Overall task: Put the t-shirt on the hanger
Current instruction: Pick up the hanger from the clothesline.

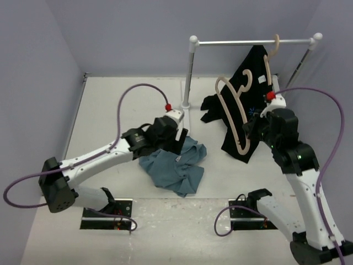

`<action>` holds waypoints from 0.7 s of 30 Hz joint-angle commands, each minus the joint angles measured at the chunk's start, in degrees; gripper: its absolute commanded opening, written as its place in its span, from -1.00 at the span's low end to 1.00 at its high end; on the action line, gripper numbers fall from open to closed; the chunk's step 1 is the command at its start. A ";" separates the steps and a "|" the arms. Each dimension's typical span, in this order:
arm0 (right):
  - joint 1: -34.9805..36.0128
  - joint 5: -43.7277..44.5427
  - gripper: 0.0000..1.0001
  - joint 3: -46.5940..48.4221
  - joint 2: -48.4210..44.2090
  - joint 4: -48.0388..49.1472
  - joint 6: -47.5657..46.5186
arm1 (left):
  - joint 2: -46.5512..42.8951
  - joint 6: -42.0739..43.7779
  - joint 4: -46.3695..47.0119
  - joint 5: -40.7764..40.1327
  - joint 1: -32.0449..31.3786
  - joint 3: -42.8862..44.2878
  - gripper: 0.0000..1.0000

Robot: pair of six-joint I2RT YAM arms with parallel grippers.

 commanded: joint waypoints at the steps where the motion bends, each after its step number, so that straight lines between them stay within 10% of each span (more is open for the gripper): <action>1: 0.27 -2.35 -1.00 -0.79 -9.67 -1.48 1.48 | 8.10 4.20 1.09 -6.52 -5.54 4.84 0.64; 21: 0.27 -5.51 -1.00 -0.88 -15.16 -4.70 -0.50 | 19.21 10.69 11.37 0.82 -6.15 5.30 0.29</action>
